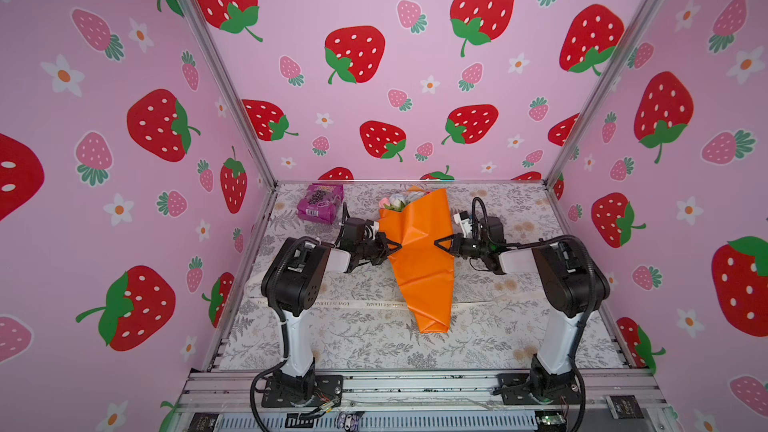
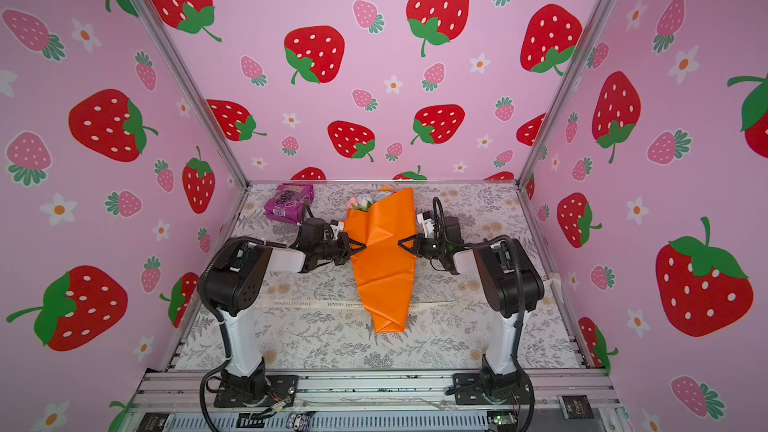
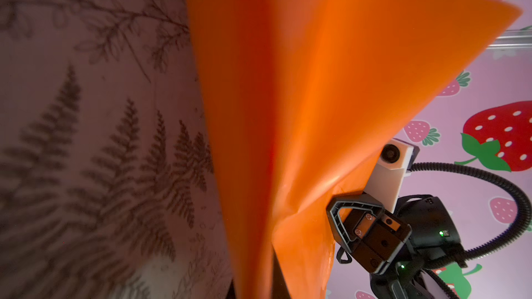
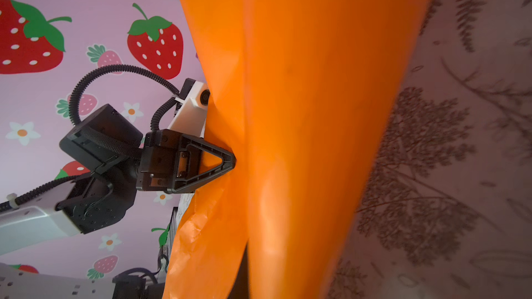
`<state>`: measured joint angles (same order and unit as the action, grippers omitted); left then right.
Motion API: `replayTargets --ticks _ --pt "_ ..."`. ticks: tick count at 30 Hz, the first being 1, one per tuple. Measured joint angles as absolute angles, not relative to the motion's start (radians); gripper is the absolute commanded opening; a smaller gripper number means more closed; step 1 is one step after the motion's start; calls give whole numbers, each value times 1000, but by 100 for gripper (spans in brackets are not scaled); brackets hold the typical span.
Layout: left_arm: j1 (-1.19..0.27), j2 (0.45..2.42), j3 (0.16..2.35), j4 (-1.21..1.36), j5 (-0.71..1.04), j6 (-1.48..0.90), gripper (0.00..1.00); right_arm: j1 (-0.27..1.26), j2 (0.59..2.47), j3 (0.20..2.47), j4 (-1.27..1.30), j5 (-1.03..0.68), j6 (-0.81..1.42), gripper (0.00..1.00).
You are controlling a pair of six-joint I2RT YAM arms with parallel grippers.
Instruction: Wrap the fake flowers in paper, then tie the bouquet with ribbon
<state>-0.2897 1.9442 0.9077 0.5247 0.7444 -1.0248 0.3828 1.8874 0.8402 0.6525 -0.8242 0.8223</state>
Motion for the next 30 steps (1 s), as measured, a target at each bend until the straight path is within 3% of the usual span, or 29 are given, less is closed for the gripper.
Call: replayTargets --ticks 11,13,16,20,28,30 --pt "-308 1839 680 515 783 -984 0 478 1773 562 740 -763 871 7" --pt "-309 1837 663 525 781 -978 0 485 1768 543 744 -762 876 15" --pt "-294 1837 634 538 741 -972 0 481 1752 514 726 -745 871 37" --pt "-285 1839 615 569 722 -975 0 465 1683 515 579 -690 807 50" --pt "-285 1850 614 598 716 -981 0 445 1375 561 112 -412 734 51" --pt "-285 1855 614 606 723 -981 0 445 1299 552 12 -344 759 55"
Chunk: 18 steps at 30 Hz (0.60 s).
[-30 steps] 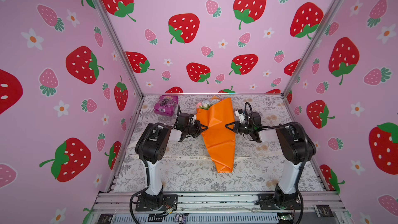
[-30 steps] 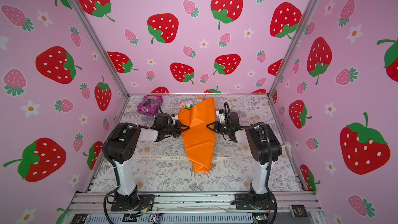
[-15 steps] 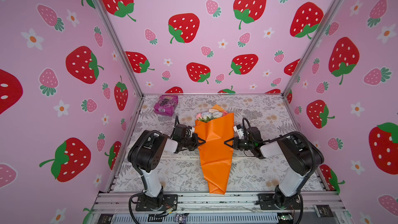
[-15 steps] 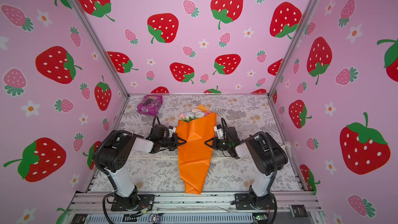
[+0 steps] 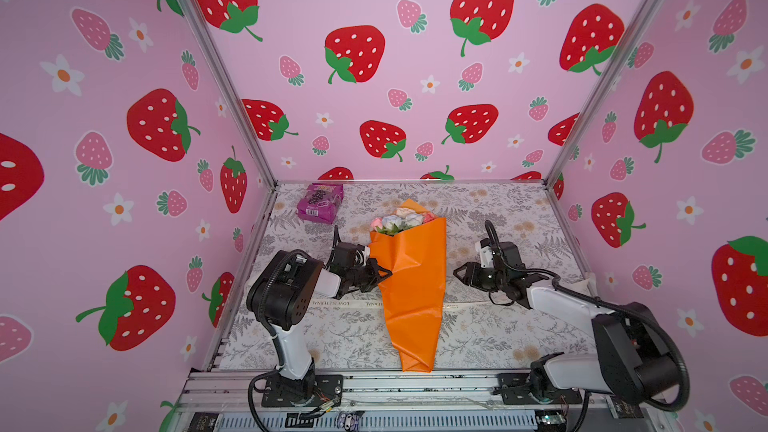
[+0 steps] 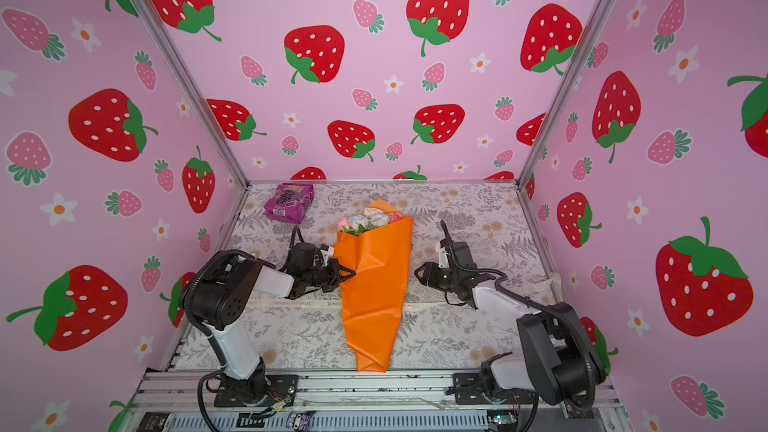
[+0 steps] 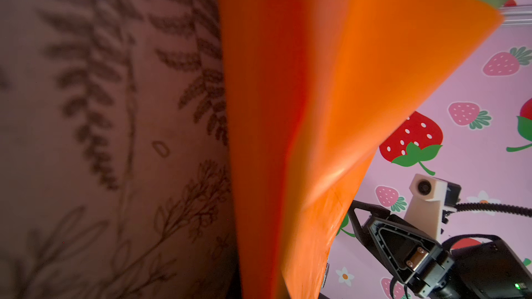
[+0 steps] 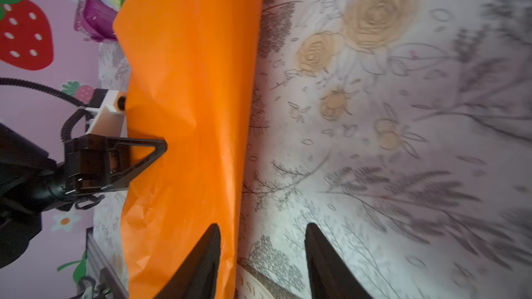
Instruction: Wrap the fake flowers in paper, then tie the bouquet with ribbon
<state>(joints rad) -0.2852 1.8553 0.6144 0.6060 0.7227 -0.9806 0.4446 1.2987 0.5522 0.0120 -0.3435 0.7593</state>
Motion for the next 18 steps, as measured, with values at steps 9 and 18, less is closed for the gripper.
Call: replayTargets --ticks 9,18 --pt "-285 1860 615 610 737 -980 0 445 1115 415 -192 -262 925 60" --pt "-283 1860 615 610 744 -980 0 450 1129 414 -199 -258 987 61"
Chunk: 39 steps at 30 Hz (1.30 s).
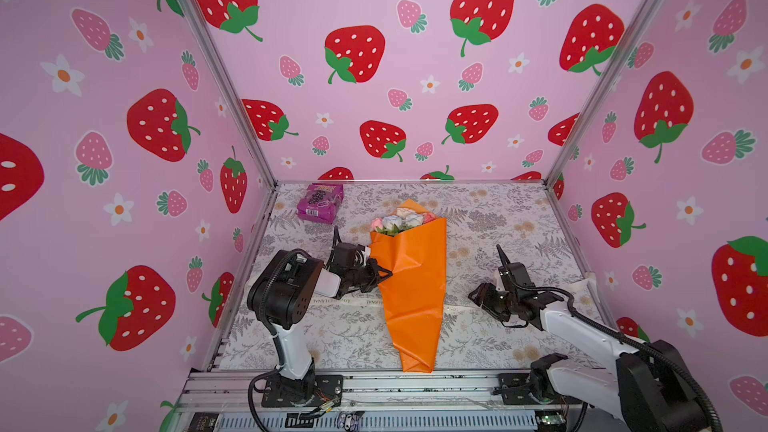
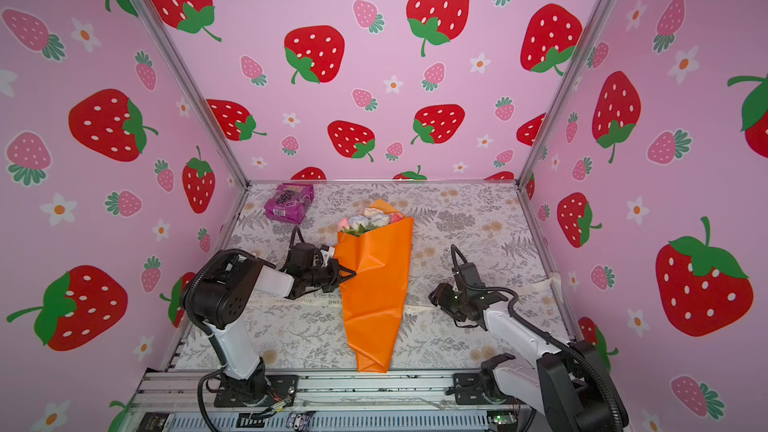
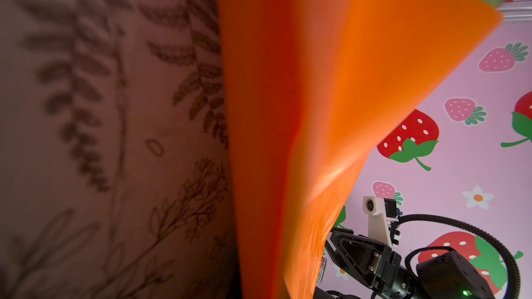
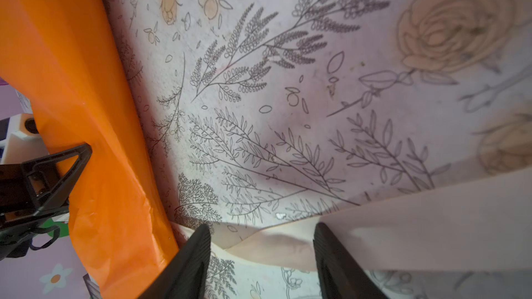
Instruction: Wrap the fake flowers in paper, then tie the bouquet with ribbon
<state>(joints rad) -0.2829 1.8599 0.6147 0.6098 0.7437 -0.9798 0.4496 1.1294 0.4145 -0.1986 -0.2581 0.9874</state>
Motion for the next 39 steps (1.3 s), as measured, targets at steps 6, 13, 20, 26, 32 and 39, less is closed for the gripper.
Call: replayTargets --ticks 6,13,20,26,32,39 --pt "-282 1860 620 609 756 -980 0 451 1047 432 -273 -212 1010 61" --pt "-281 1860 620 609 764 -981 0 457 964 364 -279 -203 1087 61" --pt "-282 1860 620 609 768 -989 0 460 1022 326 -160 -242 1133 57" --pt "-288 1862 628 611 767 -1000 0 461 1153 320 0 -253 1148 11" --pt "-297 1920 669 643 756 -1036 0 434 1280 333 174 -217 1152 0" --pt "-302 1998 781 656 724 -1070 0 379 1512 442 374 -233 1137 0"
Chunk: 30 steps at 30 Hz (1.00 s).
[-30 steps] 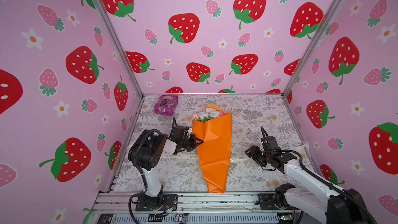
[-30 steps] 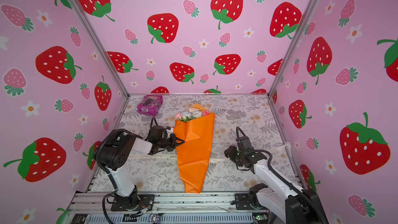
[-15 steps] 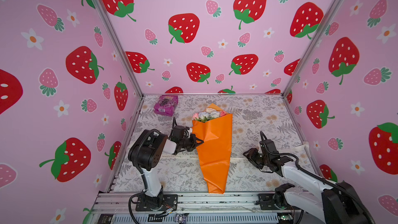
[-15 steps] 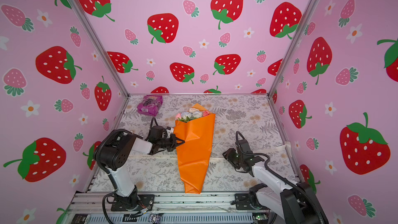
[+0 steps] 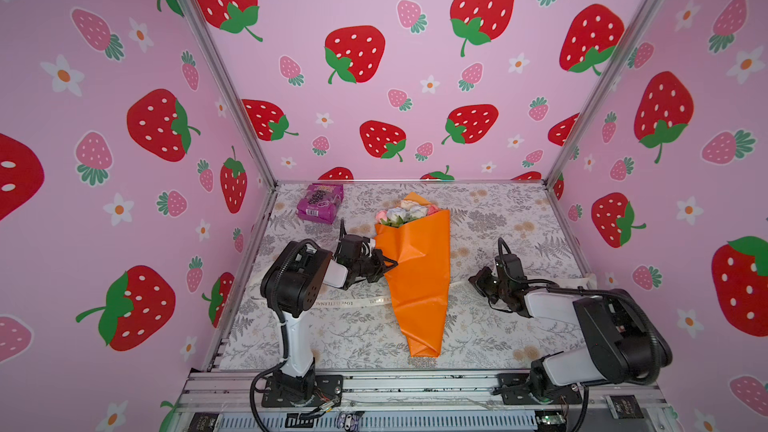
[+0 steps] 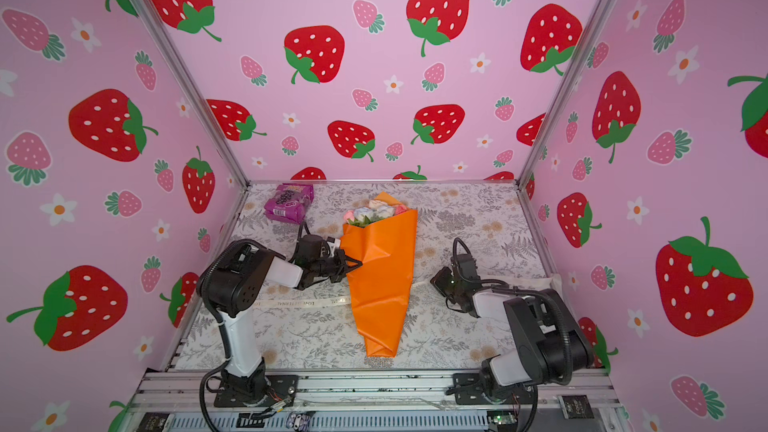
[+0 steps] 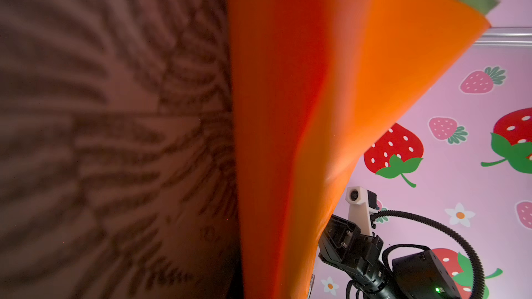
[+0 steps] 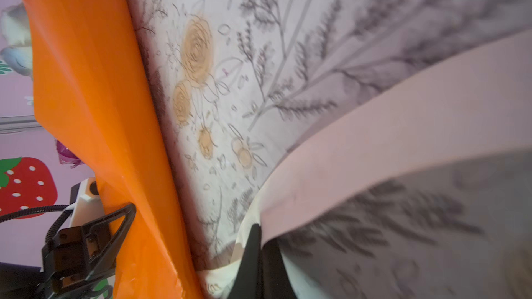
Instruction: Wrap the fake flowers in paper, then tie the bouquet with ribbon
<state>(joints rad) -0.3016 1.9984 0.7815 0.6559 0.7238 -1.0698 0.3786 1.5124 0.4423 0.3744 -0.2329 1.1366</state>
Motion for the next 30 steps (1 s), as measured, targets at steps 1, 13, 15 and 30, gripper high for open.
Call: replayTargets --ticks 1,13,15,30 --pt "-302 2008 799 655 719 -1072 0 373 1548 465 397 -240 1132 0" --pt "-302 2091 931 654 689 -1114 0 286 1751 636 485 -300 1085 0" --pt "-305 2087 919 670 686 -1136 0 280 1751 643 472 -304 1068 0" --pt "-355 1962 800 692 620 -1202 0 275 1539 661 263 -389 847 54"
